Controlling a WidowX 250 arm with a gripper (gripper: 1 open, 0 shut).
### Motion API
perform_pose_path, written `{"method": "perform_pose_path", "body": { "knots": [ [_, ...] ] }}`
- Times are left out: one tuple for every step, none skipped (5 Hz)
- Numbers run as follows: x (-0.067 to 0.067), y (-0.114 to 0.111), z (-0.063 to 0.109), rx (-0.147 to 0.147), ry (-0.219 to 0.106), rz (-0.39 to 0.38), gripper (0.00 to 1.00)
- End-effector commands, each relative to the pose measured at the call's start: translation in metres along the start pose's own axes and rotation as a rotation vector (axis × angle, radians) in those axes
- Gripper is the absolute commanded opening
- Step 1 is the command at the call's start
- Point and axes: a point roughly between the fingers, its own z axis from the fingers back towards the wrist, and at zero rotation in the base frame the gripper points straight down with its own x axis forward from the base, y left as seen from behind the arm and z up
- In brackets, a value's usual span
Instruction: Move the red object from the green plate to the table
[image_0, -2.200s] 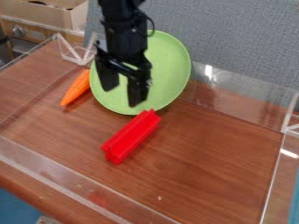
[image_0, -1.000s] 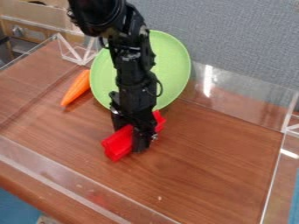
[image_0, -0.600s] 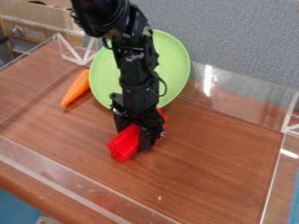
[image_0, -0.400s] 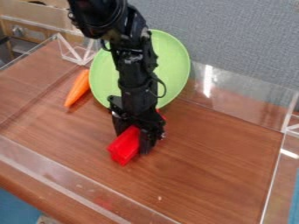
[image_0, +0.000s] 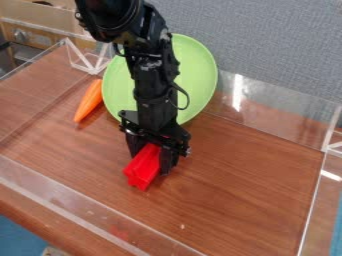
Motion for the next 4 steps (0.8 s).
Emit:
{"method": "perform_pose_path", "body": {
  "knots": [
    [0.004,-0.004,0.015,0.013,-0.067,-0.028,0.00],
    [0.003,-0.011,0.011,0.012,-0.064,-0.073,0.00],
    [0.002,-0.018,0.010,0.013,-0.062,-0.115,0.00],
    [-0.003,-0.017,0.009,0.017,-0.061,-0.096,0.00]
  ]
}}
